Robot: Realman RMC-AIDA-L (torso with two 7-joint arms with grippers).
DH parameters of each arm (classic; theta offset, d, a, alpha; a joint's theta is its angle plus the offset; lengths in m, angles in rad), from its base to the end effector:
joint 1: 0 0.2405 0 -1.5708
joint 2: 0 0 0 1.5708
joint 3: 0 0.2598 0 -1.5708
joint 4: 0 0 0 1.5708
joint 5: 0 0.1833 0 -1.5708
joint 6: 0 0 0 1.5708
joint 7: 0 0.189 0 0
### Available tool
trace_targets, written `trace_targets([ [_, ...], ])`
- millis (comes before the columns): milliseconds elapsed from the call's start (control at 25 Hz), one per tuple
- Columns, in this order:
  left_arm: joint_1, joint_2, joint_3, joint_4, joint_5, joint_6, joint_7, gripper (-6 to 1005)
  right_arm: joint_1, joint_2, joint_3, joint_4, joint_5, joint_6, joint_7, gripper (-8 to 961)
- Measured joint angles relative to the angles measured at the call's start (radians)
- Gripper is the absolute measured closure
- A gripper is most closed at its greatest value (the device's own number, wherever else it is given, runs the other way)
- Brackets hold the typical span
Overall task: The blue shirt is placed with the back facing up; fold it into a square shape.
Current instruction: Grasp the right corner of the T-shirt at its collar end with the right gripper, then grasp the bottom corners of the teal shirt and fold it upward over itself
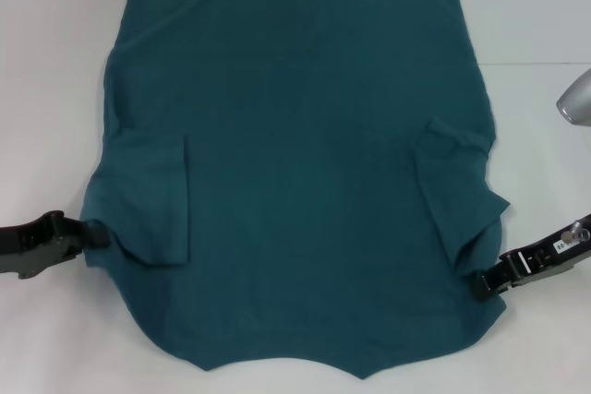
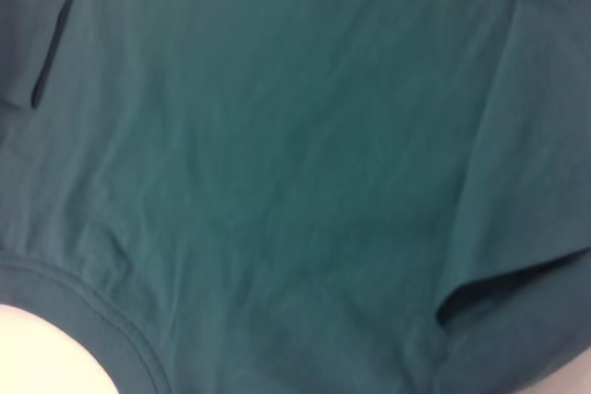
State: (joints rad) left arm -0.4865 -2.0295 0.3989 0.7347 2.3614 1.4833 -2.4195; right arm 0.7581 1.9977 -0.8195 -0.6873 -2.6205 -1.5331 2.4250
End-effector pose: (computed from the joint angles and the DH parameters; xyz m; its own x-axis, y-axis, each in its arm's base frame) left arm -0.3236 0.3244 0.0026 -0.0787 0.8702 0.4863 0.9948 0.0370 0.0947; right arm 0.2746 0.3426 -0.0372 0.3681 -0.9283 0.0524 -0.9004 -0.3700 -0.2290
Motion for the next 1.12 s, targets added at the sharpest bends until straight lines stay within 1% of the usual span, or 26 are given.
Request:
trace_targets([
  [80,-0.002,0.000,0.000,0.000,0.000,0.000,-0.001,982,-0.001,0.000,-0.003,0.000,-0.002,0.003,0.000,550],
  [200,-0.004,0.000,0.000,0.000,-0.001,0.000,-0.001,982,-0.002,-0.001,0.001,0.000,-0.003,0.003,0.000,787],
  [400,-0.003,0.002,0.000,0.000,-0.001,0.010,0.000,983,-0.011,-0.006,0.003,-0.003,0.000,-0.005,0.000,851],
  [480,-0.001,0.004,0.000,0.003,0.003,0.020,0.001,983,-0.016,-0.012,0.008,-0.003,0.001,-0.009,0.000,876],
  [520,0.000,0.005,0.000,0.005,0.005,0.026,0.002,983,-0.022,-0.016,0.027,-0.005,0.001,-0.025,-0.003,889],
  [600,0.003,0.009,0.000,0.009,0.009,0.046,0.005,983,-0.024,-0.018,0.041,-0.009,0.002,-0.037,-0.007,914],
  [760,0.016,0.018,0.006,0.042,0.020,0.119,0.008,982,-0.037,-0.030,0.086,-0.034,0.002,-0.135,-0.023,927],
  [960,0.047,0.019,0.005,0.102,0.039,0.233,0.009,982,-0.067,-0.048,0.089,-0.052,0.000,-0.255,-0.058,928],
  [1120,0.068,0.018,0.002,0.131,0.074,0.291,0.010,983,-0.091,-0.054,0.091,-0.052,-0.001,-0.328,-0.084,928],
])
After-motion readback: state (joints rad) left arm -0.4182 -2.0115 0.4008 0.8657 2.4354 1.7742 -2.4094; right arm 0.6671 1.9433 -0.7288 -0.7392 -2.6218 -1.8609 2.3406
